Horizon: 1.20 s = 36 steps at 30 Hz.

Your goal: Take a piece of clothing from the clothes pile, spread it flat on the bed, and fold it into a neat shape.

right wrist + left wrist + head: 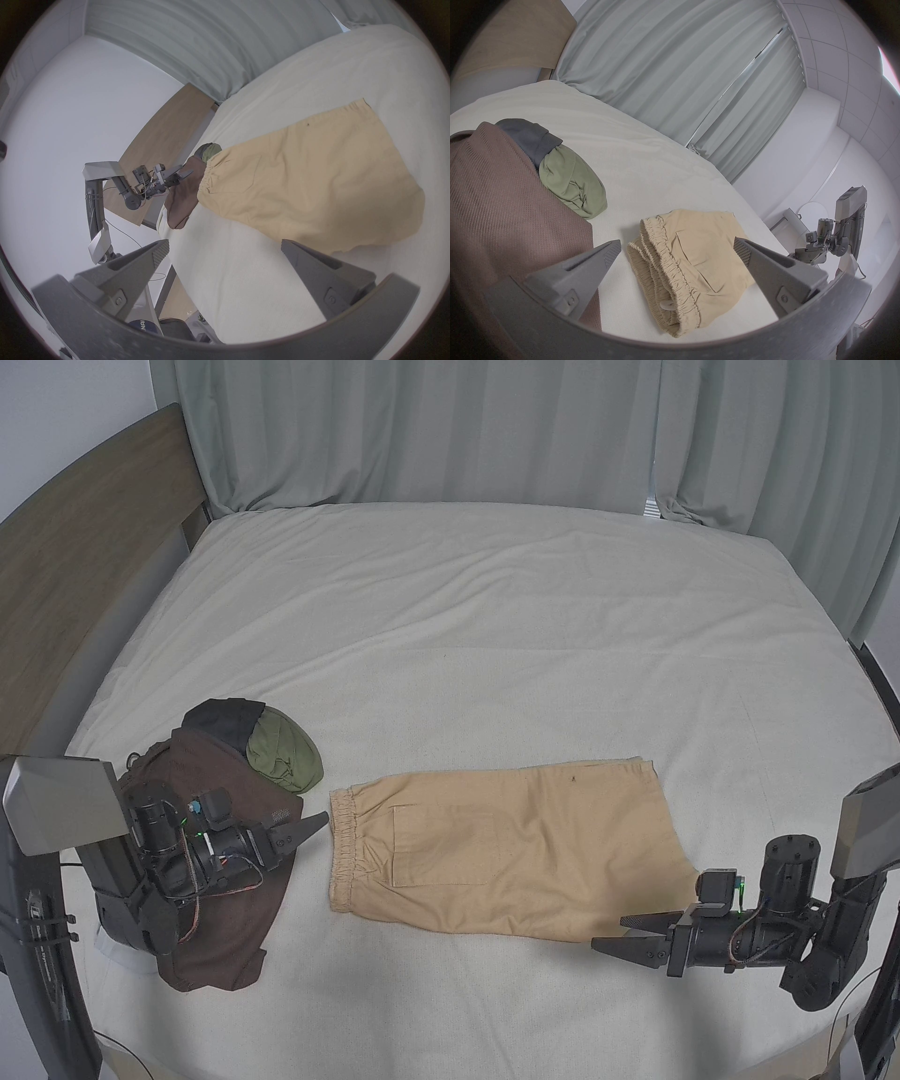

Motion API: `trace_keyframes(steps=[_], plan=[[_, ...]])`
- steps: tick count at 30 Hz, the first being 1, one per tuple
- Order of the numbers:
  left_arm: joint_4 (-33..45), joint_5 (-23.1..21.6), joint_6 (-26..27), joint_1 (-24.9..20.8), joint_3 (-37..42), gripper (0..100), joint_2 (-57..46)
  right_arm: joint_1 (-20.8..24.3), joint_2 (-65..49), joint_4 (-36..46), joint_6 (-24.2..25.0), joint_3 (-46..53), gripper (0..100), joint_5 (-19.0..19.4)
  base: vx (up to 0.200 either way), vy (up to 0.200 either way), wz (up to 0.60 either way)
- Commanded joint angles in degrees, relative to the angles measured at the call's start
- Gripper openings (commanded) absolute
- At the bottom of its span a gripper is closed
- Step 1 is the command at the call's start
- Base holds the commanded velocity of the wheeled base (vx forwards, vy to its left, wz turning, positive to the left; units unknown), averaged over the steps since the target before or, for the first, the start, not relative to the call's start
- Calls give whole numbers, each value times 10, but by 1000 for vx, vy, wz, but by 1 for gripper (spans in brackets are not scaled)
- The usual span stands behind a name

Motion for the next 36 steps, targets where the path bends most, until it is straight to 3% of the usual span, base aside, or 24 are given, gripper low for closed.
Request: trace_keyframes(steps=[1, 17, 25, 36], plan=[[0, 0, 1, 1, 2, 100, -1, -2, -20, 0, -31, 0, 100, 11, 0, 0, 0], [-1, 0, -2, -6, 11, 100, 22, -5, -41, 1, -40, -9, 100, 15, 0, 0, 0], [0, 0, -43, -15, 8, 100, 28, -5, -38, 1, -41, -6, 100, 14, 0, 0, 0], [-1, 9, -48, -40, -6, 100, 97, -12, -36, 1, -42, -5, 100, 14, 0, 0, 0]])
